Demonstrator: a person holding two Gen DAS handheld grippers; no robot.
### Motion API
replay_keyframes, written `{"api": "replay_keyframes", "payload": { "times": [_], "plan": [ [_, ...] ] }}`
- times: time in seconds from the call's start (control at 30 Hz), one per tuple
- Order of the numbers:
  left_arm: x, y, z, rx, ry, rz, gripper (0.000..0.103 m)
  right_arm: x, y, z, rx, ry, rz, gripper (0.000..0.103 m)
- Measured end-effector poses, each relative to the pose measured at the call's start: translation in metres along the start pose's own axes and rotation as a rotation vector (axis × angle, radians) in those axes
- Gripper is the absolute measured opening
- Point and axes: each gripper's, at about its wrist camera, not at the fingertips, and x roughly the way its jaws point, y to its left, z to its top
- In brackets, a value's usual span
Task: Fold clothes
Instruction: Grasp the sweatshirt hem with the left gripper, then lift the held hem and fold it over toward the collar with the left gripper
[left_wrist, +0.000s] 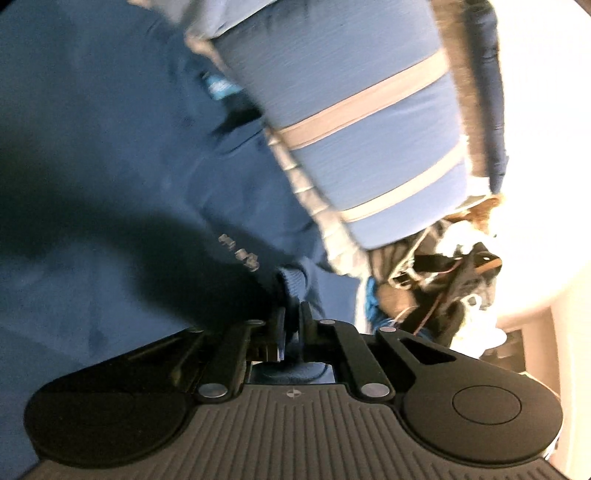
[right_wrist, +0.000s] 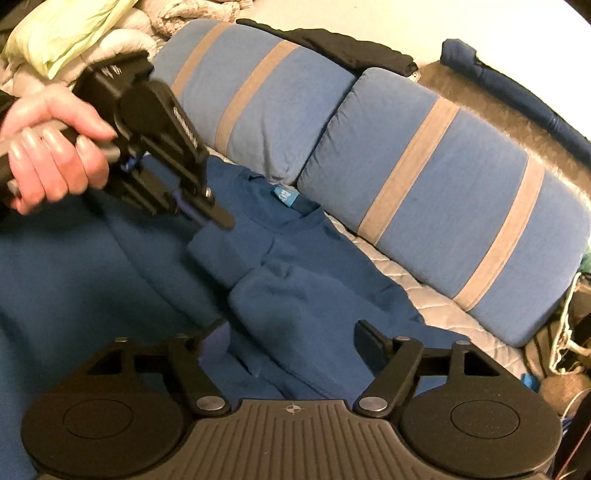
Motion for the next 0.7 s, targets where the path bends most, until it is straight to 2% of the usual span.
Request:
{"api": "replay_keyframes", "payload": {
  "times": [0.37, 0.53, 0.7],
  "plan": [
    [-0.031, -0.032, 0.013, 0.036, -0.087, -0.067, 0.006, 0.021, -0.003, 0.013, 0.002, 0.039, -0.004, 0.089],
    [-0.049, -0.036, 0.019, 0.029, -0.123, -0.099, 0.006, 0.028, 0.000, 0.012, -0.007, 0.051, -0.034, 0.090],
    [-0.059, -0.042, 0.022, 0.039, -0.136, -0.113, 0.006, 0.039, -0.009, 0.006, 0.028, 0.085, -0.103, 0.090]
  ]
}}
